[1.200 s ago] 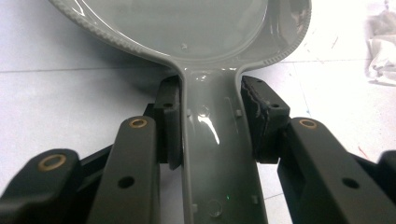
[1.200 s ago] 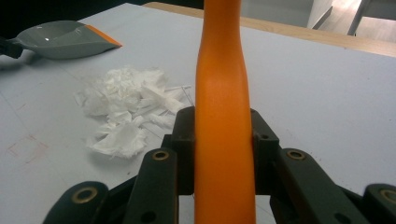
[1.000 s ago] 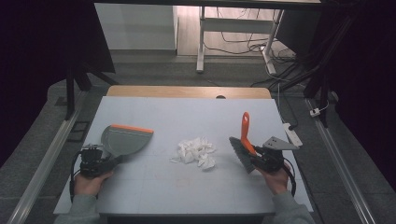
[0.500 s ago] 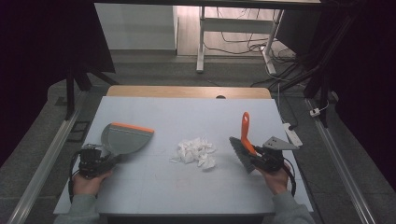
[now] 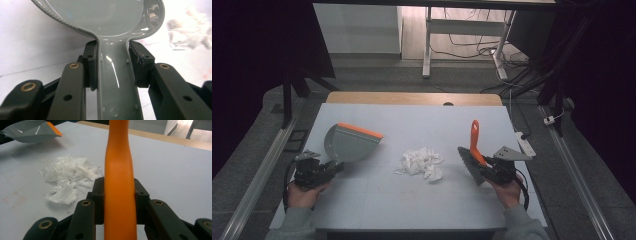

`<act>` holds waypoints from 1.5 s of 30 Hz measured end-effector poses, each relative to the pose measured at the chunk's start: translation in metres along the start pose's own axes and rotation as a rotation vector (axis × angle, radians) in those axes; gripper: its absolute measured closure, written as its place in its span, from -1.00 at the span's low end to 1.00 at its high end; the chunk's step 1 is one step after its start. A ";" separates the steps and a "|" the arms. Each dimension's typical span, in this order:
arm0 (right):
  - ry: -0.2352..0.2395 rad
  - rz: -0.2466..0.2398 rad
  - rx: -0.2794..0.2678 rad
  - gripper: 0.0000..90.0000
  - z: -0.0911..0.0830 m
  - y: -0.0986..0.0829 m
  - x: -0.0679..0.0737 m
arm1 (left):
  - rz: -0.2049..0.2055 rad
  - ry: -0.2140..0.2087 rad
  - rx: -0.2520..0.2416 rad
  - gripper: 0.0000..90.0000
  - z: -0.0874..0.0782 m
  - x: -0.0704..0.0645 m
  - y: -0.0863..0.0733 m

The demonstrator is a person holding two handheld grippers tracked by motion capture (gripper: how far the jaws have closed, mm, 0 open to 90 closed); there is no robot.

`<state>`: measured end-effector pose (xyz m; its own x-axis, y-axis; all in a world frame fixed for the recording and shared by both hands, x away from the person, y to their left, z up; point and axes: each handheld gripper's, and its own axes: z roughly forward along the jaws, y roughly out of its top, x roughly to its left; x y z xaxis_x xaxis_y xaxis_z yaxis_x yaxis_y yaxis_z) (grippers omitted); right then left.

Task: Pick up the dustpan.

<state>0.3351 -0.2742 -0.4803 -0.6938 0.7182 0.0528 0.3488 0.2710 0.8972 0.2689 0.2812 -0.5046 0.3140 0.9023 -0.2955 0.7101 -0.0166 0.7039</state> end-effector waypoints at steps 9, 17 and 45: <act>0.001 0.000 -0.001 0.56 0.000 0.000 0.000 | 0.071 -0.037 -0.024 0.37 -0.005 -0.005 0.004; 0.002 0.006 -0.006 0.56 -0.001 0.000 -0.001 | 0.108 -0.065 -0.027 0.37 -0.009 -0.007 0.005; 0.010 0.008 -0.016 0.56 -0.001 0.000 0.000 | 0.264 -0.225 0.003 0.37 -0.020 -0.025 0.008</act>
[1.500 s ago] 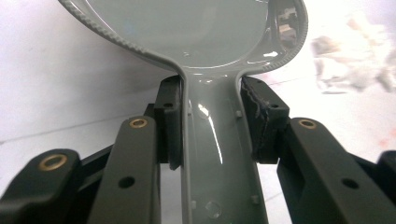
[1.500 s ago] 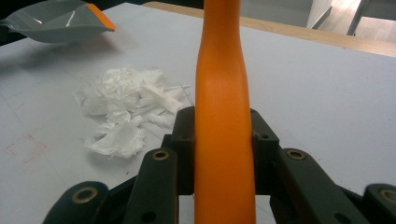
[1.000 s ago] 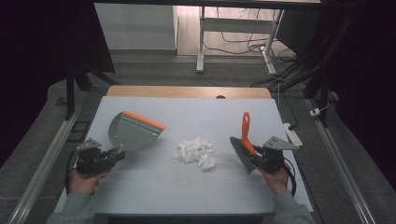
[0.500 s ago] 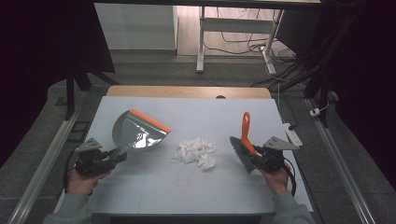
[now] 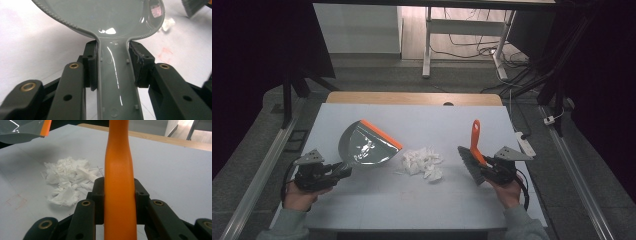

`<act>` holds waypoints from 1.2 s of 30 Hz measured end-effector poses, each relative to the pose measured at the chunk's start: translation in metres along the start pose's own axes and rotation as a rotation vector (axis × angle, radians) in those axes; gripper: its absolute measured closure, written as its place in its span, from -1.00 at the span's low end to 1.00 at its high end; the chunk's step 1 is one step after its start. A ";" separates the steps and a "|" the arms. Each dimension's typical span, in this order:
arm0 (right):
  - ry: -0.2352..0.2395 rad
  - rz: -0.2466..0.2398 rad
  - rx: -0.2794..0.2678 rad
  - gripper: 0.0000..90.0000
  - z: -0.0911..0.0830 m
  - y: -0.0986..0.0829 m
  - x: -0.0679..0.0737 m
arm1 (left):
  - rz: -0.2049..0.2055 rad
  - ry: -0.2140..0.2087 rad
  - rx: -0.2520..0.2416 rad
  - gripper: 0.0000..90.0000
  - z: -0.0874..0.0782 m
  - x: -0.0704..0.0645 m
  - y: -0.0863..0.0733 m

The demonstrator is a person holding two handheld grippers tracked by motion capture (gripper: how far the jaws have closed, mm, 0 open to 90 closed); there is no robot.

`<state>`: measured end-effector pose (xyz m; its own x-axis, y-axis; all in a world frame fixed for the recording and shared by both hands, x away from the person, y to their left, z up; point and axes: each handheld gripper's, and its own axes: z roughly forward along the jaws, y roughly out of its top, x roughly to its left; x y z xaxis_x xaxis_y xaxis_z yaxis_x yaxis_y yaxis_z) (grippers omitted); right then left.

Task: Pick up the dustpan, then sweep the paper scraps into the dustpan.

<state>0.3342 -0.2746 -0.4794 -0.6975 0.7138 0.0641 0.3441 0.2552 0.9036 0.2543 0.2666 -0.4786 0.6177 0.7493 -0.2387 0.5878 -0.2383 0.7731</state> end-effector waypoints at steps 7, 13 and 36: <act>0.004 -0.005 0.004 0.56 0.002 0.001 0.001 | 0.040 -0.027 0.029 0.37 0.002 -0.005 0.000; 0.008 -0.009 -0.001 0.56 0.002 0.001 0.003 | 0.045 -0.042 0.035 0.37 0.000 -0.007 -0.001; 0.031 -0.021 0.001 0.56 0.013 0.011 0.014 | 0.127 -0.126 0.131 0.37 0.006 -0.024 -0.006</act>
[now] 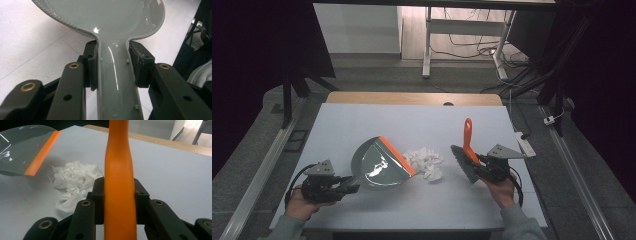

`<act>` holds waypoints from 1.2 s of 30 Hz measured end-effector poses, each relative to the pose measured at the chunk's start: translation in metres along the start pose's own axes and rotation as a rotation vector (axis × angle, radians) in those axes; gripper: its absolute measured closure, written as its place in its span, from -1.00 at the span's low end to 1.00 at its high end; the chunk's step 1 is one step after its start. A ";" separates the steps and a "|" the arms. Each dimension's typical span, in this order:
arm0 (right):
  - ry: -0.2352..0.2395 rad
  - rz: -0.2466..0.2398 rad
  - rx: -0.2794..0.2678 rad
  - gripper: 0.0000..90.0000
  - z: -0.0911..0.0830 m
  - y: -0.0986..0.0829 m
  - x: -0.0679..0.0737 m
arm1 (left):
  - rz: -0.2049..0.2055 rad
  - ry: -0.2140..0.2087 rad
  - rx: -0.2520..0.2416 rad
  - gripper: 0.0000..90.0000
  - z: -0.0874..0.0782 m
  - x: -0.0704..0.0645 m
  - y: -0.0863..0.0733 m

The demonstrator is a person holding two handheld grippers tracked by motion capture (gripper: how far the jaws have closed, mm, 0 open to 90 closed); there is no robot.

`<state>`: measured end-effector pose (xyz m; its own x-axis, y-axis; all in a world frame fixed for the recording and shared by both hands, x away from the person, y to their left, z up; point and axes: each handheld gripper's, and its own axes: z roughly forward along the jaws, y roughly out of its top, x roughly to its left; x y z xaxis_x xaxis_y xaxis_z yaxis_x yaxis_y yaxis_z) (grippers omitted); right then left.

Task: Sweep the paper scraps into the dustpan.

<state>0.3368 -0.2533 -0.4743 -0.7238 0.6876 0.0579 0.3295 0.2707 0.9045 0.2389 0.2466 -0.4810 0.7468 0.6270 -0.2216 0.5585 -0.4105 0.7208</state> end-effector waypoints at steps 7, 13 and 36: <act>-0.001 -0.011 0.006 0.56 0.010 0.007 0.005 | 0.016 -0.018 0.028 0.37 0.000 0.001 -0.003; -0.026 -0.001 0.019 0.56 0.016 0.013 0.006 | 0.023 -0.027 0.060 0.37 0.004 0.003 -0.004; -0.070 0.003 0.078 0.56 0.063 0.037 0.006 | 0.038 -0.042 0.131 0.37 -0.009 0.013 -0.023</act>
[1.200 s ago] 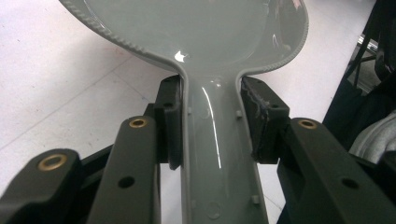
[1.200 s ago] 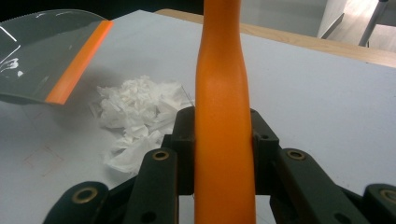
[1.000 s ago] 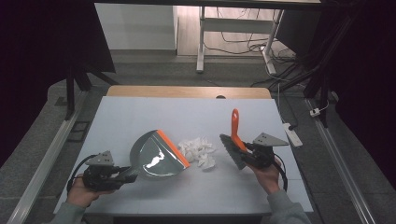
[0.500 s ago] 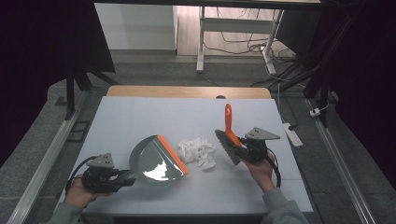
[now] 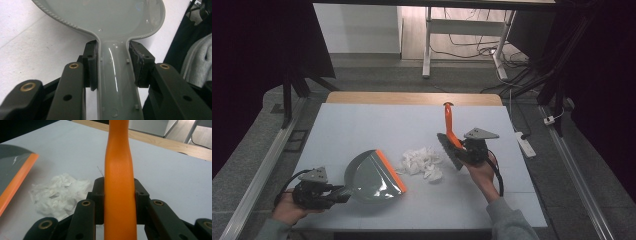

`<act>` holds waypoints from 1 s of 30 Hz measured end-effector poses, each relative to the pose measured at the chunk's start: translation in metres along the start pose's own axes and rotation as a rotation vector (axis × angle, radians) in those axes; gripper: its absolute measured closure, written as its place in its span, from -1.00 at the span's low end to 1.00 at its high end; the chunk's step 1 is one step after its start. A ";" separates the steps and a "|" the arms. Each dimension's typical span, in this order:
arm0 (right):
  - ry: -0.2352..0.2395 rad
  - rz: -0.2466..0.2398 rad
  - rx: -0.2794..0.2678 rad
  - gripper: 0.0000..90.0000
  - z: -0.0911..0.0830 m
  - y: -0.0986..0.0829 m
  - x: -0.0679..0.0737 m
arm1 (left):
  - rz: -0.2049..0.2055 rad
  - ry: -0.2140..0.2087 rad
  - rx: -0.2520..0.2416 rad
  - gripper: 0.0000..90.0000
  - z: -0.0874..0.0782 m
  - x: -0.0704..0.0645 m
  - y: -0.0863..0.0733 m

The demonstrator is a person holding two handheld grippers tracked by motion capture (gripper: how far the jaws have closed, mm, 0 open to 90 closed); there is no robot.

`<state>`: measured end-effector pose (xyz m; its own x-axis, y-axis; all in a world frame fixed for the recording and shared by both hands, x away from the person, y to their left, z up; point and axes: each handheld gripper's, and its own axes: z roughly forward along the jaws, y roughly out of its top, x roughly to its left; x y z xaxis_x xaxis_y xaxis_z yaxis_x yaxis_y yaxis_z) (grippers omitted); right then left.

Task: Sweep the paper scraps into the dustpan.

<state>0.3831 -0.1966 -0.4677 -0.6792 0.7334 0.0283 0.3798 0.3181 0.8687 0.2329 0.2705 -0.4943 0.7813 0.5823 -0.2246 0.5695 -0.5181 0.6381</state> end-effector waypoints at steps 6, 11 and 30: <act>-0.014 0.000 0.012 0.56 0.010 0.006 -0.002 | 0.011 -0.016 0.011 0.37 -0.004 0.001 -0.004; -0.014 -0.001 0.023 0.56 0.018 0.007 0.001 | 0.013 -0.013 0.024 0.37 -0.005 0.002 -0.005; -0.042 -0.001 0.068 0.56 0.041 0.010 0.004 | -0.015 -0.105 0.052 0.37 0.018 0.014 -0.005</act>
<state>0.4104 -0.1657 -0.4794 -0.6530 0.7573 0.0055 0.4221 0.3579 0.8329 0.2458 0.2705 -0.5136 0.7934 0.5229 -0.3116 0.5919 -0.5432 0.5954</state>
